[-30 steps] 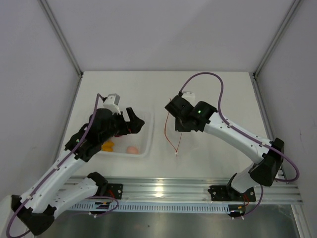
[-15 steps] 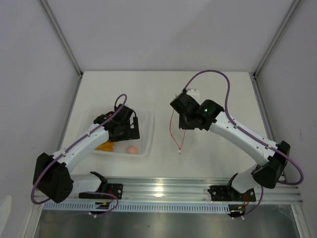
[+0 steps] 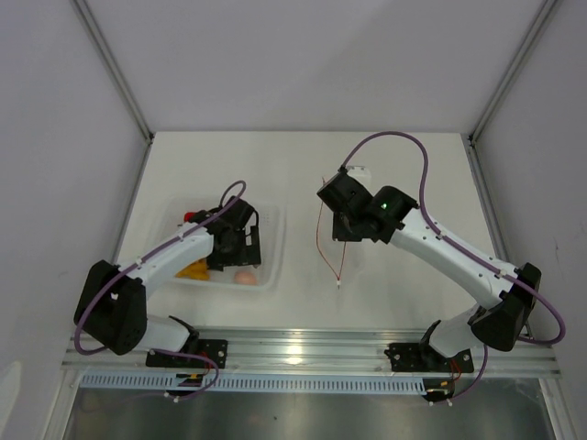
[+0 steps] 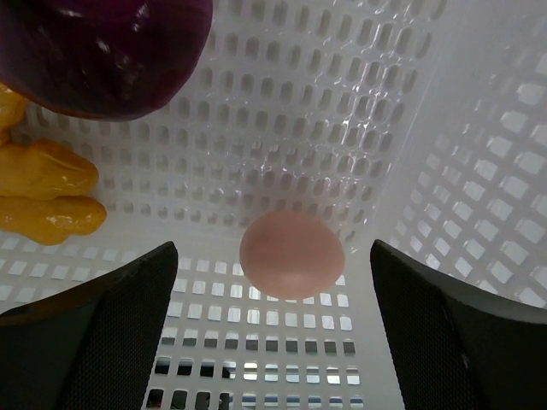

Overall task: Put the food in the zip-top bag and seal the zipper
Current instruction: Pick up the fake fruit from the bin.

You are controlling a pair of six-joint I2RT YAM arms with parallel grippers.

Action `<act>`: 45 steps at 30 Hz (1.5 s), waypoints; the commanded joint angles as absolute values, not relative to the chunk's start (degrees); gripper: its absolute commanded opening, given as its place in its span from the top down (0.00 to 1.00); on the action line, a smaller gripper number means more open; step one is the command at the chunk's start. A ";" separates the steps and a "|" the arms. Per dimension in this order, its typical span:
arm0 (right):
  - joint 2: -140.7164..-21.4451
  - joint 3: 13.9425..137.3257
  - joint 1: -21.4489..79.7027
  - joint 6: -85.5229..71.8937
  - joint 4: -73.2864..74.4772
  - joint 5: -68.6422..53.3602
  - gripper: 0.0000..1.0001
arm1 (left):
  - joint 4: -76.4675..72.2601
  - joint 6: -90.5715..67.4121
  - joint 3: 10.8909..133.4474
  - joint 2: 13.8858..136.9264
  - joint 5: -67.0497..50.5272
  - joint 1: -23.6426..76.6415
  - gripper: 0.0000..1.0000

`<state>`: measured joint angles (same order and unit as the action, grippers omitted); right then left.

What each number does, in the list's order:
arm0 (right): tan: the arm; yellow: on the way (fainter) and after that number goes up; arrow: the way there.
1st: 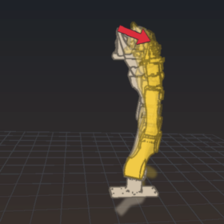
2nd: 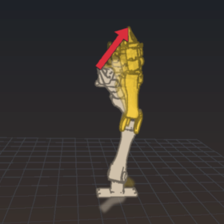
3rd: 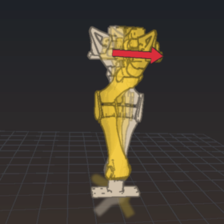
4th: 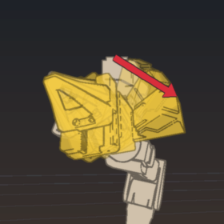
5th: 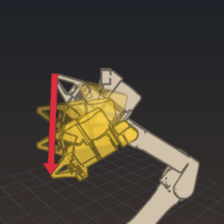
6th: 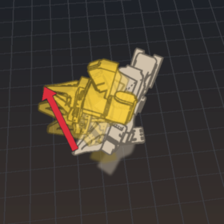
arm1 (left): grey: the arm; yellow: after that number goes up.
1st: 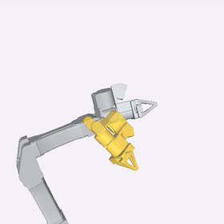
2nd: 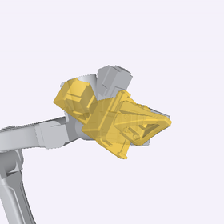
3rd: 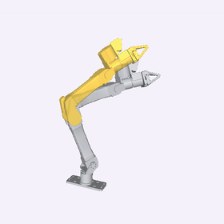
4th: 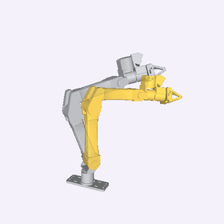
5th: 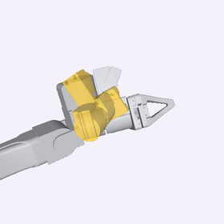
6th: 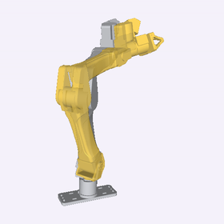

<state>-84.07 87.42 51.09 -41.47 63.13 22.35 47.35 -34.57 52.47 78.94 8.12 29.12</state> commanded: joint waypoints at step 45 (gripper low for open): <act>-82.79 84.46 51.15 -42.63 61.00 21.09 1.00 | 47.81 -39.12 52.46 67.42 9.58 34.01 0.76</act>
